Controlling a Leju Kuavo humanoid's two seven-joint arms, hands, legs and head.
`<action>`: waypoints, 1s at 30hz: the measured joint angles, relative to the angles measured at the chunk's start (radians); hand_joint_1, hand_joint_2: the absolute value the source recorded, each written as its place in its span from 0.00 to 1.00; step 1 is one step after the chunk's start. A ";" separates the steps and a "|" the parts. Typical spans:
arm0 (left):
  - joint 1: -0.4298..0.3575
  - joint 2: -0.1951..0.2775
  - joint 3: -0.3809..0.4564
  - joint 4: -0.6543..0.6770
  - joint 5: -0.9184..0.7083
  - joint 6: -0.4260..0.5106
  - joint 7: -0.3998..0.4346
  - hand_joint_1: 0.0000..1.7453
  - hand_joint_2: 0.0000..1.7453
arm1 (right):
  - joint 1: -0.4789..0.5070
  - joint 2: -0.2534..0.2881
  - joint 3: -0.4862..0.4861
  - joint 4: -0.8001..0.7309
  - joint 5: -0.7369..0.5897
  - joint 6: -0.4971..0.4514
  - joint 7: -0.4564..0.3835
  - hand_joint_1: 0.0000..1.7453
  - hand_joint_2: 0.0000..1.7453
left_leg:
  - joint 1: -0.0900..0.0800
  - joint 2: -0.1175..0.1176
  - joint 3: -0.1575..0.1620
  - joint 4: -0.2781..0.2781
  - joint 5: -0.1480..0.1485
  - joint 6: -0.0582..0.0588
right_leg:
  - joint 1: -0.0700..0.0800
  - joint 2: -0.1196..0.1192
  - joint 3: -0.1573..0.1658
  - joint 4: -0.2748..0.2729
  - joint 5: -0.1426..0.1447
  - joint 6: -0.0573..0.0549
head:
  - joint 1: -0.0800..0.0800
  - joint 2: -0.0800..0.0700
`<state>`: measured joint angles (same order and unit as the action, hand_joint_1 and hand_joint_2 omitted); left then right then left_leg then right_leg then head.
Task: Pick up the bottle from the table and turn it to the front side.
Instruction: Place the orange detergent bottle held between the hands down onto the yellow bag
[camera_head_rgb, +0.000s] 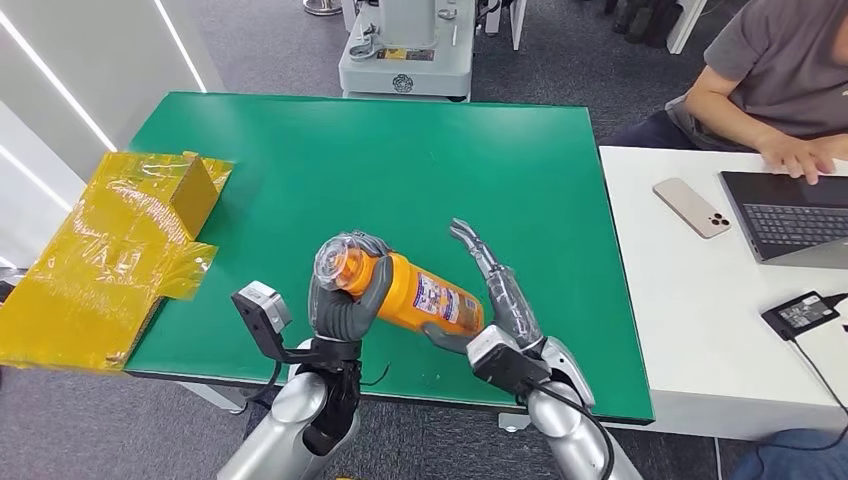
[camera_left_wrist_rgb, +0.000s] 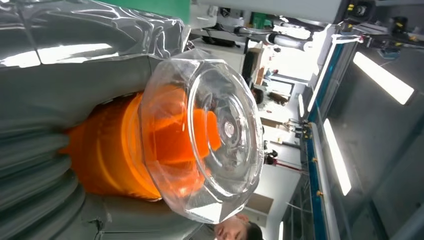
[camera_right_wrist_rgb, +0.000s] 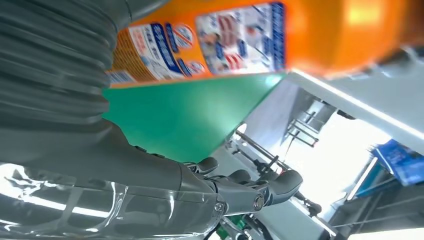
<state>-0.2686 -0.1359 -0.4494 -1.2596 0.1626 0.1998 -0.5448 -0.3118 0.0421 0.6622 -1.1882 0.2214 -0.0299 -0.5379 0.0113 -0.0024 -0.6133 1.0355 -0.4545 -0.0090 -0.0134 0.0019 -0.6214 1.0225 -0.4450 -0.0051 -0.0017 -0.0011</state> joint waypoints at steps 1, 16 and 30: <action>0.001 0.002 0.000 0.000 0.000 0.002 0.000 1.00 1.00 | 0.007 -0.001 -0.007 -0.023 -0.007 0.013 0.003 0.00 1.00 | 0.000 0.000 0.000 0.000 0.000 0.000 | 0.000 0.000 0.000 0.000 0.000 0.000 | 0.000 0.000; 0.012 0.040 0.028 -0.053 -0.102 0.065 0.028 1.00 1.00 | 0.151 -0.020 -0.099 -0.227 0.041 0.088 0.014 0.00 1.00 | 0.000 0.000 0.000 0.000 0.000 0.000 | 0.000 0.000 0.000 0.000 0.000 0.000 | 0.000 0.000; 0.013 0.227 0.041 -0.209 -0.619 0.124 0.151 1.00 1.00 | 0.238 -0.020 -0.151 -0.281 0.034 0.087 0.000 0.00 1.00 | 0.000 0.000 0.000 -0.001 0.000 0.000 | 0.000 0.000 0.000 0.000 -0.001 -0.001 | 0.000 0.000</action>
<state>-0.2559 0.0912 -0.4086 -1.4683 -0.4569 0.3239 -0.3939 -0.0738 0.0218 0.5117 -1.4690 0.2557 0.0569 -0.5378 0.0117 -0.0023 -0.6128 1.0342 -0.4544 -0.0093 -0.0130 0.0018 -0.6214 1.0230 -0.4460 -0.0062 -0.0016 -0.0011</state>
